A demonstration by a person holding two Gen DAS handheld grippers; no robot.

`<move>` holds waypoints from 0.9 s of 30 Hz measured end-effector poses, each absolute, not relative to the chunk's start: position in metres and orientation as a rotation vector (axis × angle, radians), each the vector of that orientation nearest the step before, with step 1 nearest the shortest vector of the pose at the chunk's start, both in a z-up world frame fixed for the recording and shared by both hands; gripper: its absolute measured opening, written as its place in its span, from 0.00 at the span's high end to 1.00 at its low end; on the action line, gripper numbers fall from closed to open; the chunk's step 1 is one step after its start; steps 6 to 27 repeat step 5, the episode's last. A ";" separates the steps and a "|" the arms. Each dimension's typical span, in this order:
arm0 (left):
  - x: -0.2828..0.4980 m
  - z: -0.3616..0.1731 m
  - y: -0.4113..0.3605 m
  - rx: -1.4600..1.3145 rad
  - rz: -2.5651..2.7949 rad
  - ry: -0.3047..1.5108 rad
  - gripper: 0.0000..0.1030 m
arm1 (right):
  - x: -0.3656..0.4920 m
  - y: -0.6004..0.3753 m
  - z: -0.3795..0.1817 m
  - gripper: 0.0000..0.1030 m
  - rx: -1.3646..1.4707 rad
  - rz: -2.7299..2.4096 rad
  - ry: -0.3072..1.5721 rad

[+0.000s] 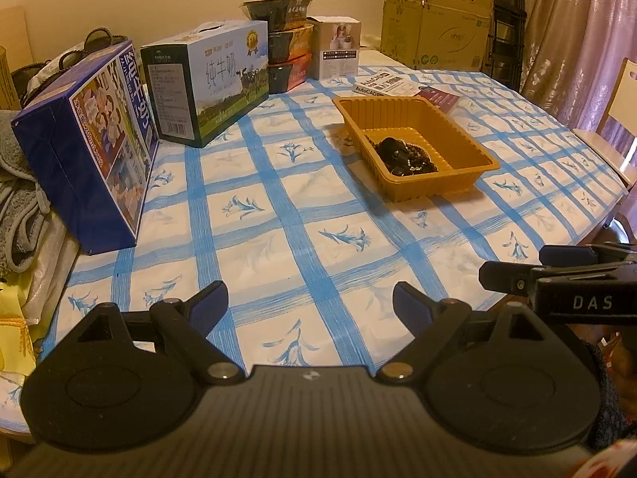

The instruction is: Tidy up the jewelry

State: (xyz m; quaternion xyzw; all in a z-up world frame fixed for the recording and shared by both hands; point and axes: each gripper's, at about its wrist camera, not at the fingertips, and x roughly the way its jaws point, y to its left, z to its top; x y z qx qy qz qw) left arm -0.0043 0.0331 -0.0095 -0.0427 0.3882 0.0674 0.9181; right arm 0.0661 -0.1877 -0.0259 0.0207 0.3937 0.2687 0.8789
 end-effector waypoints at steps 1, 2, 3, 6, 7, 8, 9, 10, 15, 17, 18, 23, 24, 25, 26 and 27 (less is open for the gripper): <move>-0.004 -0.009 0.033 -0.087 0.138 0.797 0.14 | 0.066 -0.188 -0.026 0.14 0.043 0.560 0.819; -0.003 -0.008 0.033 -0.087 0.138 0.795 0.14 | 0.065 -0.188 -0.026 0.14 0.043 0.560 0.817; -0.002 -0.007 0.033 -0.086 0.137 0.793 0.14 | 0.065 -0.188 -0.025 0.14 0.044 0.558 0.815; -0.001 -0.003 0.033 -0.085 0.136 0.790 0.14 | 0.063 -0.190 -0.025 0.14 0.048 0.557 0.811; -0.001 -0.003 0.033 -0.085 0.136 0.790 0.14 | 0.063 -0.190 -0.025 0.14 0.048 0.557 0.811; -0.001 -0.003 0.033 -0.085 0.136 0.790 0.14 | 0.063 -0.190 -0.025 0.14 0.048 0.557 0.811; -0.001 -0.003 0.033 -0.085 0.136 0.790 0.14 | 0.063 -0.190 -0.025 0.14 0.048 0.557 0.811; -0.001 -0.003 0.033 -0.085 0.136 0.790 0.14 | 0.063 -0.190 -0.025 0.14 0.048 0.557 0.811; -0.001 -0.003 0.033 -0.085 0.136 0.790 0.14 | 0.063 -0.190 -0.025 0.14 0.048 0.557 0.811; -0.001 -0.003 0.033 -0.085 0.136 0.790 0.14 | 0.063 -0.190 -0.025 0.14 0.048 0.557 0.811; -0.001 -0.003 0.033 -0.085 0.136 0.790 0.14 | 0.063 -0.190 -0.025 0.14 0.048 0.557 0.811; -0.001 -0.003 0.033 -0.085 0.136 0.790 0.14 | 0.063 -0.190 -0.025 0.14 0.048 0.557 0.811; -0.001 -0.003 0.033 -0.085 0.136 0.790 0.14 | 0.063 -0.190 -0.025 0.14 0.048 0.557 0.811; -0.001 -0.003 0.033 -0.085 0.136 0.790 0.14 | 0.063 -0.190 -0.025 0.14 0.048 0.557 0.811; -0.001 -0.003 0.033 -0.085 0.136 0.790 0.14 | 0.063 -0.190 -0.025 0.14 0.048 0.557 0.811; -0.001 -0.003 0.033 -0.085 0.136 0.790 0.14 | 0.063 -0.190 -0.025 0.14 0.048 0.557 0.811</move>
